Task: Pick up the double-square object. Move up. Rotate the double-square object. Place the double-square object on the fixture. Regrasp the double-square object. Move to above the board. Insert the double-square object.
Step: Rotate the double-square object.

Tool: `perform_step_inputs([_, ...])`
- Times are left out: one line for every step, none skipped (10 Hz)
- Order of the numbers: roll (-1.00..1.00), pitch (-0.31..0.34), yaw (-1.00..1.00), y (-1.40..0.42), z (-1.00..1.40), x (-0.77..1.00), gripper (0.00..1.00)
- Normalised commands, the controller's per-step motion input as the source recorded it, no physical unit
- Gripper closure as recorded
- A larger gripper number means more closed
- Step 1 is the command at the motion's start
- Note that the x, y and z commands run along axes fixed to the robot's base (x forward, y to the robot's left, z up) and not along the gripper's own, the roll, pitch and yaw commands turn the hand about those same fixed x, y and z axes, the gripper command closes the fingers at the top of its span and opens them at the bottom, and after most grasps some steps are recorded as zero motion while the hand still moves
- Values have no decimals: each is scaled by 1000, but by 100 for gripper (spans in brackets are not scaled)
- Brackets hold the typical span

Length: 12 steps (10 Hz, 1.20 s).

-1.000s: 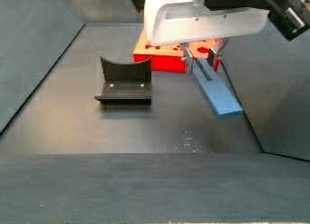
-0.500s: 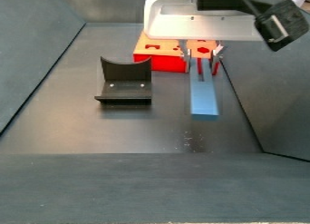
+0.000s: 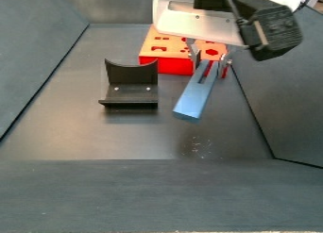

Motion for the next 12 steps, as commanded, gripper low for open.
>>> perform_step_inputs([-5, -3, -1000, 15, -34, 34, 100])
perform_step_inputs([-5, -3, -1000, 15, -34, 34, 100])
perform_step_inputs([-5, -3, -1000, 15, -34, 34, 100])
perform_step_inputs([-5, -4, -1000, 15, -34, 34, 100])
perform_step_inputs([-5, -4, -1000, 15, -34, 34, 100])
perform_step_inputs([-6, -4, -1000, 15, -34, 34, 100])
perform_step_inputs([-6, -4, -1000, 15, -34, 34, 100])
perform_step_inputs([-6, -4, -1000, 15, -34, 34, 100])
perform_step_inputs([-6, -4, -1000, 15, -34, 34, 100])
perform_step_inputs([-7, -4, -1000, 15, -34, 33, 100])
perform_step_inputs([-7, -4, -1000, 15, -34, 33, 100])
perform_step_inputs([-7, -5, -1000, 15, -34, 33, 100])
